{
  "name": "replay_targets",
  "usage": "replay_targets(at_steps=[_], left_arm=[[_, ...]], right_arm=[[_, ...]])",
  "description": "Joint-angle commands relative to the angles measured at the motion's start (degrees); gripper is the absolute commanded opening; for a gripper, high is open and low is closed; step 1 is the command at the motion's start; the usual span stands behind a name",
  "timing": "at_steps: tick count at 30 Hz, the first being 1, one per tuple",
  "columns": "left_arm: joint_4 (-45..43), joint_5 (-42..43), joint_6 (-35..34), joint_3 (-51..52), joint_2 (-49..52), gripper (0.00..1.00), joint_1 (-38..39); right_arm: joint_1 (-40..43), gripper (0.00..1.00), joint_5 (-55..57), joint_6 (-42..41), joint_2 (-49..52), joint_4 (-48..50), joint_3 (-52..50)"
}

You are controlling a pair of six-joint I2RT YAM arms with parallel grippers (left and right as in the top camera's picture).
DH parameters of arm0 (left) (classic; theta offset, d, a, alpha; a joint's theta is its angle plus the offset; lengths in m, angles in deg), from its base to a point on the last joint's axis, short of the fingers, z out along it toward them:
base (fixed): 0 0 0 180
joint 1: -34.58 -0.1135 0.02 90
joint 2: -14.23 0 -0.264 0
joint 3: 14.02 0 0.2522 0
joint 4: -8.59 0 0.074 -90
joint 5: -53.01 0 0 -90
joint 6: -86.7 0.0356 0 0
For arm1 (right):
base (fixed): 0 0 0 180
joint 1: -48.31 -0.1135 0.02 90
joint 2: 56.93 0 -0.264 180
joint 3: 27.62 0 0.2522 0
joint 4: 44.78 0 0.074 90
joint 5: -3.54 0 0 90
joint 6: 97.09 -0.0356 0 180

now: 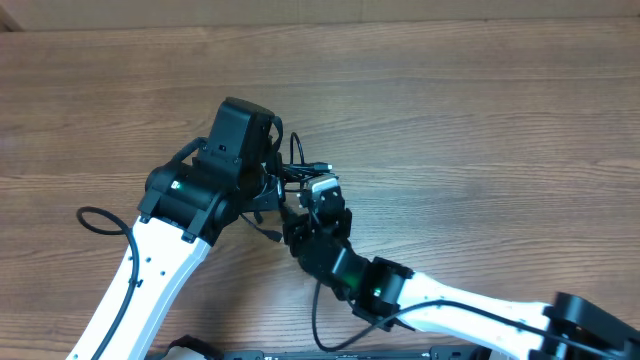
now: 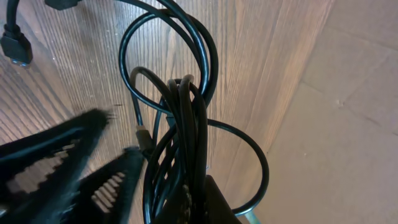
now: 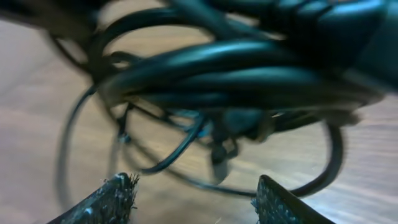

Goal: Untangle cables

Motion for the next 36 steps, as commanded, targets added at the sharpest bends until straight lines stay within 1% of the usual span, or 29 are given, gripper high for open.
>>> replay_targets(at_steps=[1,2,5,6,8,13,14,16,17,18,21,23,26,29,32,36], left_arm=[[-0.1,0.1,-0.8,-1.0,0.0,0.05,-0.3],[0.0,0.1,-0.8,-1.0,0.0,0.05,-0.3],[1.0,0.1,-0.8,-1.0,0.0,0.04,-0.3],[1.3,0.2,-0.8,-1.0,0.0,0.04,-0.3],[1.6,0.3,-0.8,-1.0,0.0,0.04,-0.3],[1.6,1.8,-0.8,-1.0,0.0,0.04,-0.3],[1.6,2.1,-0.8,-1.0,0.0,0.04,-0.3],[1.6,2.5,-0.8,-1.0,0.0,0.05,-0.3],[1.6,2.5,-0.8,-1.0,0.0,0.05,-0.3],[1.6,2.5,-0.8,-1.0,0.0,0.04,-0.3],[1.3,2.1,-0.8,-1.0,0.0,0.05,-0.3],[0.9,1.6,-0.8,-1.0,0.0,0.04,-0.3],[-0.6,0.0,-0.8,-1.0,0.0,0.05,-0.3],[-1.4,-2.5,-0.8,-1.0,0.0,0.05,-0.3],[-2.4,-4.3,-0.8,-1.0,0.0,0.04,-0.3],[-4.4,-6.3,-0.8,-1.0,0.0,0.05,-0.3]], right_arm=[[0.4,0.61,8.2,3.0,2.5,3.3,0.6],[0.6,0.59,8.1,3.0,3.1,4.2,0.6],[1.0,0.49,8.0,3.0,3.5,6.0,0.6],[1.1,0.43,7.8,3.0,3.5,6.7,0.6],[1.1,0.34,5.6,3.0,3.5,8.2,0.6],[1.5,0.28,-0.6,2.9,3.5,9.0,0.6],[1.7,0.25,-1.3,2.9,3.5,8.8,0.6],[1.9,0.15,-1.3,2.9,3.5,8.7,0.6],[1.9,0.08,-1.3,2.9,3.5,8.8,0.6],[1.9,0.04,-1.3,2.9,3.5,8.9,0.6],[1.6,0.04,-3.0,2.9,3.5,9.9,0.6],[1.3,0.04,-9.2,2.9,3.3,10.1,0.6],[0.4,0.04,-22.8,2.1,2.5,9.7,0.6],[-0.4,0.04,-31.0,-1.5,2.0,8.2,0.6],[-1.0,0.04,-36.1,-5.1,1.6,2.8,0.6],[-1.0,0.04,-39.5,-5.6,1.0,-6.3,0.6]])
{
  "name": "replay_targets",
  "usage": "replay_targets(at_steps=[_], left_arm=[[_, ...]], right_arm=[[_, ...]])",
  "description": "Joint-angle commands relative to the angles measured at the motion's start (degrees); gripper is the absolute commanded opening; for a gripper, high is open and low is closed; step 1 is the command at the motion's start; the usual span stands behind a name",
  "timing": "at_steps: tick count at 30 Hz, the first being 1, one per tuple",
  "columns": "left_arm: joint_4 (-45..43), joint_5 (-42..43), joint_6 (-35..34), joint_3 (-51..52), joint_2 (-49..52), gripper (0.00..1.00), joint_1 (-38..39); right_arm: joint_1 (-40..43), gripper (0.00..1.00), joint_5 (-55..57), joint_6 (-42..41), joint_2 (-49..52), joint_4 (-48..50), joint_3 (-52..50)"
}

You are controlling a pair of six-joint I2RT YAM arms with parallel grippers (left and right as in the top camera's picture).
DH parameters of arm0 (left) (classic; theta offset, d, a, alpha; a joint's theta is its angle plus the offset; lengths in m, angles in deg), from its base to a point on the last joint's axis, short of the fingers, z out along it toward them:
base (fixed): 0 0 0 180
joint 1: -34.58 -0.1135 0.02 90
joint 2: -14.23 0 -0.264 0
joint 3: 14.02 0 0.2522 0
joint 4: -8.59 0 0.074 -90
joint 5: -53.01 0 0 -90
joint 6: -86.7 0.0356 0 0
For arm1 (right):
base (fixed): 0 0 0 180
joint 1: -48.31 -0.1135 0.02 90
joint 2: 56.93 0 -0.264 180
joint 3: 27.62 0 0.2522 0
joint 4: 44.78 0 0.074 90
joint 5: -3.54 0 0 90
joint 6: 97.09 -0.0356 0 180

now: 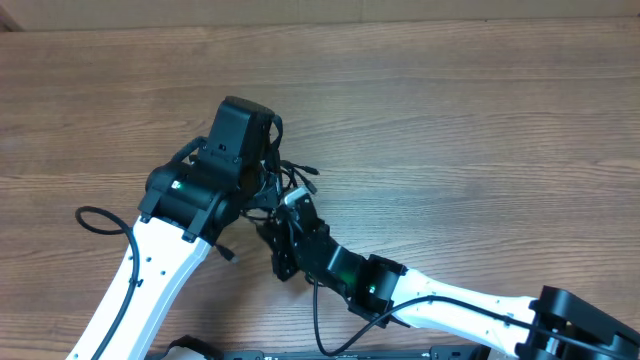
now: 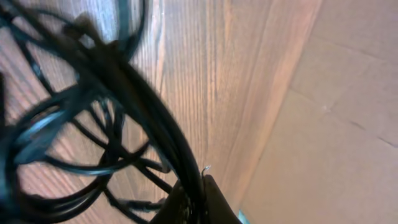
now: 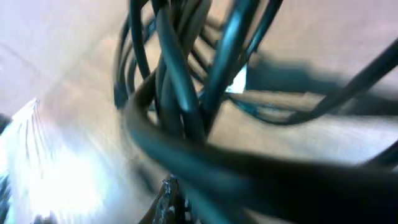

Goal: Untangle cables

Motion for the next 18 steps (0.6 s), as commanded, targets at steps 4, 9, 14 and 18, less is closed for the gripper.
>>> replay_targets(at_steps=[4,9,14,18], left_arm=[[-3.9,-5.0,-0.8,-1.0,0.0,0.04,-0.4],[-4.9,-8.5,-0.8,-1.0,0.0,0.05,-0.4],[-6.2,-11.5,-0.7,-1.0,0.0,0.05,-0.7],[-6.3,-12.1,-0.7,-1.0,0.0,0.05,-2.5]], right_arm=[[-1.4,0.04,-10.2,-1.9,-1.9,-13.0,0.2],[-1.3,0.04,-10.1,-1.9,-4.5,-22.4,0.2],[-1.3,0.04,-9.9,-1.9,-6.6,-30.5,0.2],[-1.3,0.04,-9.9,-1.9,-7.5,-35.1,0.2]])
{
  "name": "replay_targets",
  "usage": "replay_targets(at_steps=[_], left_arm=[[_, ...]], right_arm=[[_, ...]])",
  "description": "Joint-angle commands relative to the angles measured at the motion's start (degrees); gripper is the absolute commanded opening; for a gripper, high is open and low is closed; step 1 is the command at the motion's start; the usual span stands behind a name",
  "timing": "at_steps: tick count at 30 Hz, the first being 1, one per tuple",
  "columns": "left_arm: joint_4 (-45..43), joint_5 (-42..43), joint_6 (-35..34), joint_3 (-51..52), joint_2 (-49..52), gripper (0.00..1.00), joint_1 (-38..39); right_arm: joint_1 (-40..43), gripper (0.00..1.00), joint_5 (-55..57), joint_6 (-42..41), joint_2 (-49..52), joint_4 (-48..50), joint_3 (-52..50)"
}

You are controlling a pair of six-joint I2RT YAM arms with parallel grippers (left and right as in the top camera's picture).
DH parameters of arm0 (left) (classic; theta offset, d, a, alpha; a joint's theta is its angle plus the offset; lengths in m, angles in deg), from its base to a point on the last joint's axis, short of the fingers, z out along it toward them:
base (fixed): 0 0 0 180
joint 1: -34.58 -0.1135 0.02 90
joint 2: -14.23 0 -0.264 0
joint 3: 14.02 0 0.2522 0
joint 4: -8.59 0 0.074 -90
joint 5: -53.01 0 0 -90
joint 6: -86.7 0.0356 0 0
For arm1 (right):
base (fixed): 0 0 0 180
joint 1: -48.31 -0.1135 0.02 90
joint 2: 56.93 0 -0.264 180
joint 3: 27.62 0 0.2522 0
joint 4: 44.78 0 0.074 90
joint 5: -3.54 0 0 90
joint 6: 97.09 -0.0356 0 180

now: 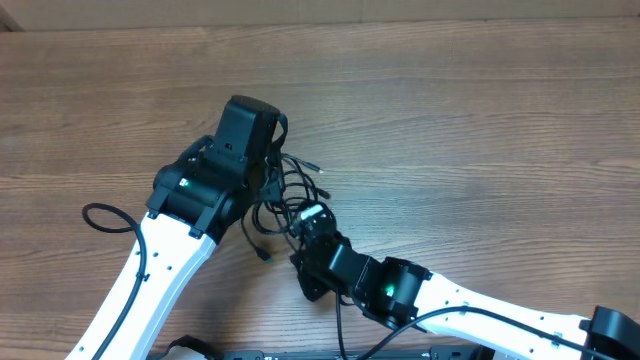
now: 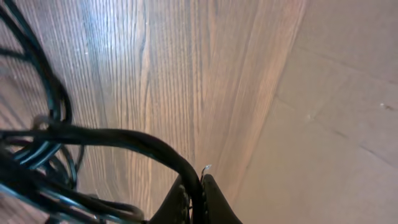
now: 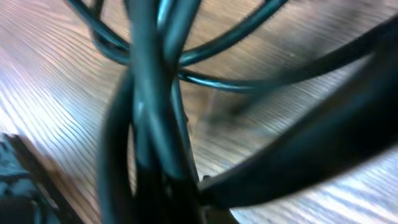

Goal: Untangle cables

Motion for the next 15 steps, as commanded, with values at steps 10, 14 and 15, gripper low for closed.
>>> replay_targets(at_steps=[10,14,15], left_arm=[[-0.5,-8.3,5.6,-2.2,-0.7,0.05,-6.2],[0.6,-9.7,5.6,-2.2,0.5,0.05,-6.2],[0.7,-8.1,5.6,-2.2,1.0,0.04,-6.2]], right_arm=[[-1.3,0.04,-5.1,0.2,-0.5,-6.1,-1.8],[-1.3,0.04,-7.1,0.2,-5.1,-4.5,-1.8],[-1.3,0.04,-7.2,0.2,-6.5,-2.6,-1.8]])
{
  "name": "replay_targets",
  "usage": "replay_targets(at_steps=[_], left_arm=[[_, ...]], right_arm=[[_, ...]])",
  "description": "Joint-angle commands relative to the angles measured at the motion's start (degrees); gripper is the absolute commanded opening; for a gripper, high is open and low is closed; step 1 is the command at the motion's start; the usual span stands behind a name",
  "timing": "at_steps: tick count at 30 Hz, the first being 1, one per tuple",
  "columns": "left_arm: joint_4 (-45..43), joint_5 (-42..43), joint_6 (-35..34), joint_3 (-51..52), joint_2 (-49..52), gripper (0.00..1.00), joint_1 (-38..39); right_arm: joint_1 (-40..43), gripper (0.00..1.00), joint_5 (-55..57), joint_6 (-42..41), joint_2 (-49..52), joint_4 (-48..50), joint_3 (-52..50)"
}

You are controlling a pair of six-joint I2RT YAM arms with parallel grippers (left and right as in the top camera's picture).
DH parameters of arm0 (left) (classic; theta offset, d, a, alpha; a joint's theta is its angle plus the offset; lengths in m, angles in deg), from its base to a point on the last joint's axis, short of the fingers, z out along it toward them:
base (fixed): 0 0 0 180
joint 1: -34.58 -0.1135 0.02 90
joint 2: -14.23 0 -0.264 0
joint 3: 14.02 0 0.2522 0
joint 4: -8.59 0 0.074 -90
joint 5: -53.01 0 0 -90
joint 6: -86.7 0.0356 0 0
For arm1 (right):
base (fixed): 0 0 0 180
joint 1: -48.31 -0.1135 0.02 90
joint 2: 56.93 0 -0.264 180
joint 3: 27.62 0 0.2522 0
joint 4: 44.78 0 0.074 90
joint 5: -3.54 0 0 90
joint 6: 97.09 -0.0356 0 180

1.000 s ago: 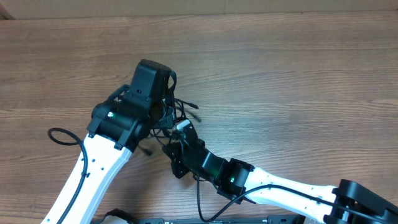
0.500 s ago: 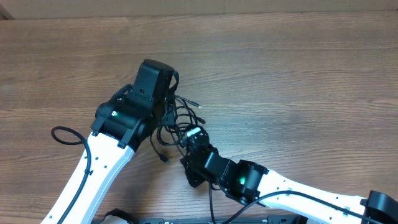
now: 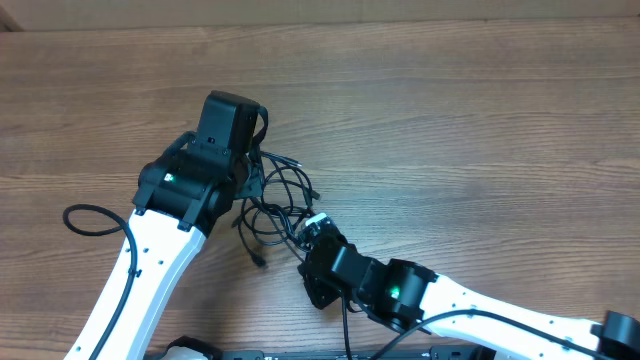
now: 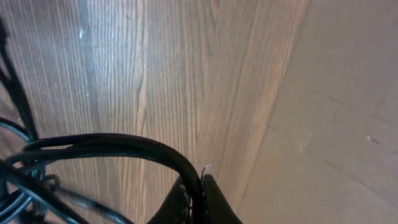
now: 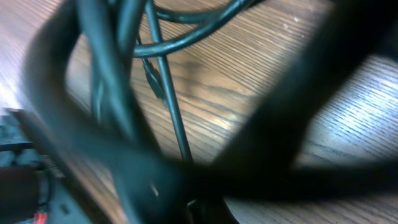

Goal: Untangle cables

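A tangle of thin black cables (image 3: 275,200) lies on the wooden table (image 3: 480,120) between my two arms. My left gripper (image 3: 246,172) is at the tangle's upper left, hidden in the overhead view under its black wrist. In the left wrist view that gripper (image 4: 196,194) is shut on a thick black cable (image 4: 118,145) that arches out to the left. My right gripper (image 3: 311,231) is at the tangle's lower right. Its wrist view is blurred, with dark cables (image 5: 124,93) close to the lens and the gripper (image 5: 205,213) closed around a strand.
A separate black wire loop (image 3: 88,221) lies on the table beside the left arm's white link (image 3: 140,280). The right arm's white link (image 3: 480,310) runs along the near edge. The table's far edge (image 3: 320,25) is at the top.
My left gripper has shifted left and away with its cable, and my right gripper is slightly nearer the front edge. The loops between them are spread wider.
First my left gripper held a tight bundle of cables while my right gripper was open just beside it. Then the right gripper was in among the strands and shut. Since then the two grippers have stood farther apart at each moment, and the bundle has opened into loose loops.
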Motion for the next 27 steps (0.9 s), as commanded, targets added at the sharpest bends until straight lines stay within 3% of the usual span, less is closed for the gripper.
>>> replay_targets(at_steps=[1,6,10,15,18,27], left_arm=[[-0.9,-3.2,2.4,-2.3,1.5,0.05,-1.6],[0.0,6.3,5.5,-2.3,6.1,0.04,-1.6],[-0.1,12.0,9.4,-2.3,9.6,0.04,-1.6],[-1.3,14.1,12.3,-2.3,10.7,0.04,-1.7],[-2.6,14.1,13.5,-2.3,10.6,0.04,-1.7],[-4.1,14.1,13.5,-2.3,10.6,0.04,-1.7]], right_arm=[[-1.3,0.04,-4.1,0.3,-5.4,3.3,-1.7],[-1.3,0.04,-4.1,0.9,-10.4,16.4,-1.7],[-1.2,0.04,-1.4,0.9,-11.9,20.9,-1.7],[-1.2,0.17,1.9,0.9,-11.9,18.8,-1.7],[-1.3,0.4,1.7,0.6,-11.9,16.2,-1.7],[-1.3,0.43,-0.5,-5.5,-11.8,3.2,-1.7]])
